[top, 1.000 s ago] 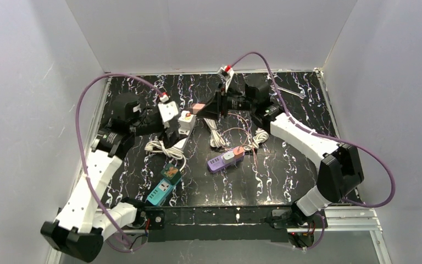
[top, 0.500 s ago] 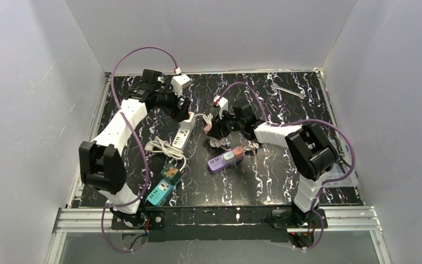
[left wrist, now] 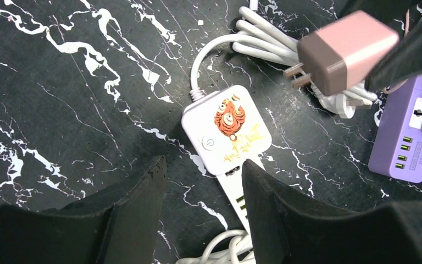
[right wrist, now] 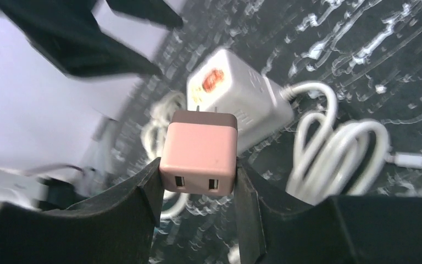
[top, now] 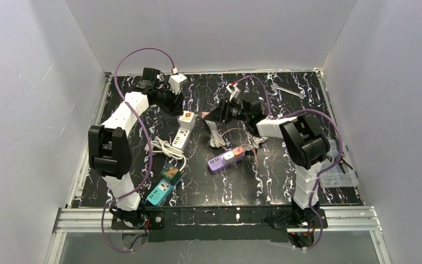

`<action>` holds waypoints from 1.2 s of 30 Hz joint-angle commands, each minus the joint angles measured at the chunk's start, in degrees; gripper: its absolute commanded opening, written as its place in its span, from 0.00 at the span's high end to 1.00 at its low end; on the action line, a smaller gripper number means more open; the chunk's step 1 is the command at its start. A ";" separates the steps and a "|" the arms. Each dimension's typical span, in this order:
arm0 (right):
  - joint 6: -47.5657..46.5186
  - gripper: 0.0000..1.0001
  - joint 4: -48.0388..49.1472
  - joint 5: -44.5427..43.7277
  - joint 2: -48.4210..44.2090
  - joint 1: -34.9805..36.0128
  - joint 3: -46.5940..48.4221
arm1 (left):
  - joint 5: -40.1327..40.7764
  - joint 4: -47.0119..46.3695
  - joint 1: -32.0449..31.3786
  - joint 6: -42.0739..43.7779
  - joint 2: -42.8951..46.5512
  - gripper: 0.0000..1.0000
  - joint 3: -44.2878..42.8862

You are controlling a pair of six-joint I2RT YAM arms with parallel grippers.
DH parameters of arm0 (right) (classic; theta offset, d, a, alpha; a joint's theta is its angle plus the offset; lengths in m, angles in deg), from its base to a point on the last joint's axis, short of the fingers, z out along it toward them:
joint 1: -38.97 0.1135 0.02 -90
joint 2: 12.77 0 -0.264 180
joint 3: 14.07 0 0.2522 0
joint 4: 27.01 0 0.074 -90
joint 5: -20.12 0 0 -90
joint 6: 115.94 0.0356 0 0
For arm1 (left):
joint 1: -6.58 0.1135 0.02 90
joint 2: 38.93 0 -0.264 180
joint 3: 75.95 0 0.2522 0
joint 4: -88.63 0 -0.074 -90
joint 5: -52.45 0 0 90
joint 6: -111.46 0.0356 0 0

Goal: Insert the plug

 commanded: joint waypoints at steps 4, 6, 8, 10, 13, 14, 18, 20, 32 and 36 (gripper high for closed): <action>47.71 0.99 24.57 11.84 14.08 -2.41 10.14 | -2.52 -0.76 0.39 2.76 -0.34 0.49 -1.32; 51.65 0.99 26.79 12.14 15.68 -3.27 10.40 | -2.33 -0.96 0.39 2.77 -0.95 0.48 -1.32; 48.90 0.99 22.94 12.37 15.23 -3.76 10.43 | -2.55 -1.04 0.44 2.79 -1.52 0.48 -1.34; 44.78 0.99 17.50 13.14 14.50 -3.91 10.90 | -2.61 -1.14 0.42 3.00 -2.01 0.48 -1.29; 41.56 0.99 11.79 13.74 14.12 -4.00 11.40 | -2.42 -0.86 0.47 3.09 -3.12 0.48 -1.64; 41.43 0.99 11.24 13.76 14.16 -4.09 11.27 | -2.41 -0.66 0.48 3.08 -3.41 0.48 -1.84; 38.34 0.99 6.21 13.30 13.70 -4.18 10.66 | -2.75 -0.84 0.48 3.08 -4.04 0.47 -1.46; 37.53 0.99 5.31 13.07 13.51 -4.18 9.95 | -2.56 -0.89 0.48 3.22 -4.39 0.46 -1.35; 37.46 0.99 9.30 12.60 17.38 -2.77 11.80 | -2.94 -0.94 0.49 4.92 -5.04 0.49 0.01; 37.91 0.99 10.28 12.62 18.44 -2.30 12.16 | -2.81 -0.65 0.51 5.57 -4.86 0.51 0.44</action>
